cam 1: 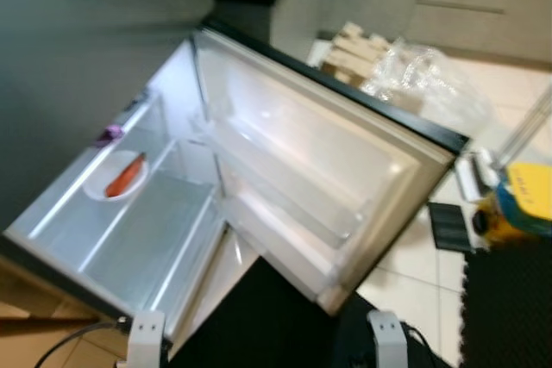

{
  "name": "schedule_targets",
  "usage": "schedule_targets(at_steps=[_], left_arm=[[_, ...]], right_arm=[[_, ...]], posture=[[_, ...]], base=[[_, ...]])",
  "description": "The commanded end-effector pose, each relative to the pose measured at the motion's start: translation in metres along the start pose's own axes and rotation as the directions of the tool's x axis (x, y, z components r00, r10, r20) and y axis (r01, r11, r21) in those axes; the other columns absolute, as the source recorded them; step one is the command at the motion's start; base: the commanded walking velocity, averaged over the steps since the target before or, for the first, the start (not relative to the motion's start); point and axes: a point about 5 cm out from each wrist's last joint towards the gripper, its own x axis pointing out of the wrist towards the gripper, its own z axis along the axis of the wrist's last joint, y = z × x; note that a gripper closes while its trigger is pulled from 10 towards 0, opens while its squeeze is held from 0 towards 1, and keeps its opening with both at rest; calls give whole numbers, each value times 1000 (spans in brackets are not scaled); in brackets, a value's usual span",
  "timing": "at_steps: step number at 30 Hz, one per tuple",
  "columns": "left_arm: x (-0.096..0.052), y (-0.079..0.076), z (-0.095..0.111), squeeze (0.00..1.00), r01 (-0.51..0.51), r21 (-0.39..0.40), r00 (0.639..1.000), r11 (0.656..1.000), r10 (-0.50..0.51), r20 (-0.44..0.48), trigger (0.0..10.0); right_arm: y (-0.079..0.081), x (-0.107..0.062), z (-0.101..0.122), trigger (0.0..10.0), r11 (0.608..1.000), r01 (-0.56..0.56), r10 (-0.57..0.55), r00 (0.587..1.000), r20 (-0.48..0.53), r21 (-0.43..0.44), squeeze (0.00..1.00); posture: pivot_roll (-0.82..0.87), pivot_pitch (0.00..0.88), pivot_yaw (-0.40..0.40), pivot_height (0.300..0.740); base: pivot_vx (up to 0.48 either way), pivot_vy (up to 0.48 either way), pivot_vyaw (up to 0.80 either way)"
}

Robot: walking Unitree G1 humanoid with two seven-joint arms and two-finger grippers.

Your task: Restocking fridge

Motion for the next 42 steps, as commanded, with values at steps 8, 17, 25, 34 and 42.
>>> schedule_targets(at_steps=[8, 17, 25, 34, 42], left_arm=[[-1, 0, -5, 0, -2, 17, 1000, 1000, 2, -22, 10000], [-1, -4, -5, 0, 17, 28, 1000, 999, -16, -18, 10000], [-2, -7, -7, 0, 29, 22, 999, 999, -29, -29, 10000], [-3, -9, -11, 0, 32, 20, 999, 999, -31, -43, 10000], [-4, -7, -14, 0, 16, -19, 999, 1000, -17, -51, 10000]], right_arm=[[0, -3, -10, 10000, 1000, 0, 0, 999, -38, 9, 0], [-1, -4, -13, 10000, 998, 25, -22, 999, -42, 64, 0], [-7, -6, -15, 10000, 998, 28, -25, 998, -53, 49, 0], [-4, -5, -14, 10000, 999, 24, -22, 998, -52, 47, 0], [6, -5, -22, 10000, 999, 23, -20, 997, -76, 45, 0]], posture=[[-132, 109, 28, 721], [-134, 111, 31, 721], [-134, 114, 29, 721], [-137, 118, 28, 721], [-138, 120, 28, 721]], base=[[0, 0, 800], [0, 0, 0], [0, -431, 0], [0, -430, 0], [0, -119, 0]])
